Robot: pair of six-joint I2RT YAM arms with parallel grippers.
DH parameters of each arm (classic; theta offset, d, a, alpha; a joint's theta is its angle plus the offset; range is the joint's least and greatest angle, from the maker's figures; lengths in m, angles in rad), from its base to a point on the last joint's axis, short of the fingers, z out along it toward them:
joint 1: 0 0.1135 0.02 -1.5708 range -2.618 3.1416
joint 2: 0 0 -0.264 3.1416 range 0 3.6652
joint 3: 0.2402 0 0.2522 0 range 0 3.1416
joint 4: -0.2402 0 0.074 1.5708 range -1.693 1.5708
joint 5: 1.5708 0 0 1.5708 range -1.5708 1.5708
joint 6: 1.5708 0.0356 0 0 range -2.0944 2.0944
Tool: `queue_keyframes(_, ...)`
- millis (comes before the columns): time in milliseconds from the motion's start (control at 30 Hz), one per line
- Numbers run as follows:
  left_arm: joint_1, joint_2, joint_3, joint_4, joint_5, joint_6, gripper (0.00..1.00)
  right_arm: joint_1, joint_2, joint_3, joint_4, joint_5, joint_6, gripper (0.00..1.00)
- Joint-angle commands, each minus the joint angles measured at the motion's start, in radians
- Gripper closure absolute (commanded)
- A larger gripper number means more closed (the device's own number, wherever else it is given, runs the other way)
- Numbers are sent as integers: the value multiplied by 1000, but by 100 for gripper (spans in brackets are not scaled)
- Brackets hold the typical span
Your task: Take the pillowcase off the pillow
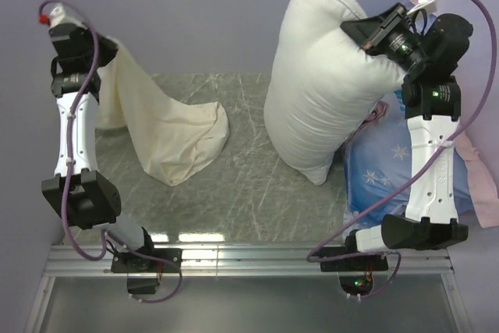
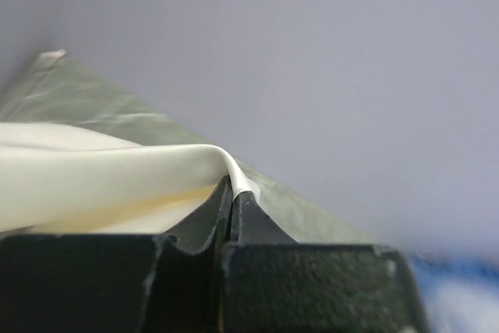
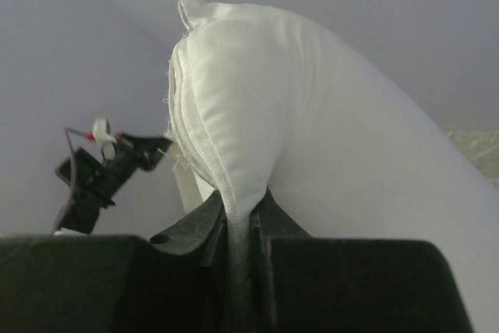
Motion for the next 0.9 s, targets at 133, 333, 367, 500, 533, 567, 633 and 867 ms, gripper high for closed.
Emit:
queue_keyframes(133,-153,-75,366,-124,257,152,100,157,-33,125,-7,84,-112,100)
queue_keyframes(333,-210,-164,165,-35,366,92,100,292,-21,84,11,99,-128,100)
queue_keyframes(367,-224,-185,82,23,362,69,100,307,-27,40,25,112,-131,100)
queue_keyframes(500,-297,-303,-419,144,253,18,100,360,-81,-207,135,155,-132,100)
queue_keyframes(533,-300,-317,-491,170,233,3,100,363,-87,-259,133,167,-137,100)
queue_keyframes(567,-300,-331,-556,196,216,-20,100,367,-90,-281,129,176,-148,100)
queue_keyframes(633,-300,-371,-713,245,189,-51,99,379,-115,-362,143,152,-154,100)
queue_keyframes(867,-300,-494,-980,267,155,-151,95,605,-311,-831,255,231,-125,100)
